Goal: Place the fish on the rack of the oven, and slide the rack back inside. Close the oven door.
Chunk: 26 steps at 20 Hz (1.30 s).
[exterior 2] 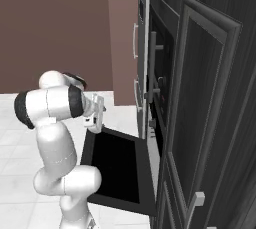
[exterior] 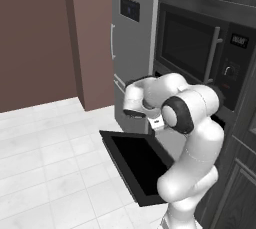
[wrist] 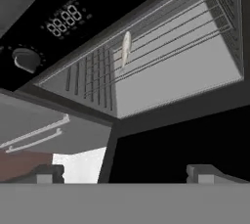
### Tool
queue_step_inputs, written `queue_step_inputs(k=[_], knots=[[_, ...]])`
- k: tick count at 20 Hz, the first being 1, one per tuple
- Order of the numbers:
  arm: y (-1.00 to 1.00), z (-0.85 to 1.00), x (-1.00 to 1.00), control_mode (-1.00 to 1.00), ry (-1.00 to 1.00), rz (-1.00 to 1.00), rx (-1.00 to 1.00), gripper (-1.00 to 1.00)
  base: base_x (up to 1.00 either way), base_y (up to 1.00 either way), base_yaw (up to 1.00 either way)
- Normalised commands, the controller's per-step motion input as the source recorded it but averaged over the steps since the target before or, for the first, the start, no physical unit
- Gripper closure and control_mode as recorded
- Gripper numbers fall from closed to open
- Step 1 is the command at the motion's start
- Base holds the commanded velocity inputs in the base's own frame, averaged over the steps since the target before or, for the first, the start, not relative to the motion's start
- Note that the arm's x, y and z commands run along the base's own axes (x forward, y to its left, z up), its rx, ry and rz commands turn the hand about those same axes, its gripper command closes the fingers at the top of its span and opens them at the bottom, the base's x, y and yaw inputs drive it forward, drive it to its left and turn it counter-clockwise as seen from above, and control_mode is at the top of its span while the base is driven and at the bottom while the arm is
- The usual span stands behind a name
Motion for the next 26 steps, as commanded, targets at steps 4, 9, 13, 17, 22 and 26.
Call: queue_step_inputs(k=[4,9,13,17,22,26], knots=[[0.73,1.00,-0.74,-1.00,-0.36,-0.02,-0.04,-1.00,0.00,0.00,0.00],[0.68,0.70,-0.96,-1.00,-0.60,-0.25,0.00,-1.00,0.00,0.00,0.00],[0.46,0.65,-0.77,-1.00,-0.61,-0.39,0.06,-1.00,0.00,0.00,0.00],[0.43,0.65,-0.66,-1.00,-0.57,-0.46,0.14,-1.00,0.00,0.00,0.00],[0.48,0.52,-0.71,-1.00,-0.46,-0.49,0.17,-1.00,0.00,0.00,0.00],[0.58,0.57,-0.71,-1.00,-0.41,-0.48,0.14,-1.00,0.00,0.00,0.00]])
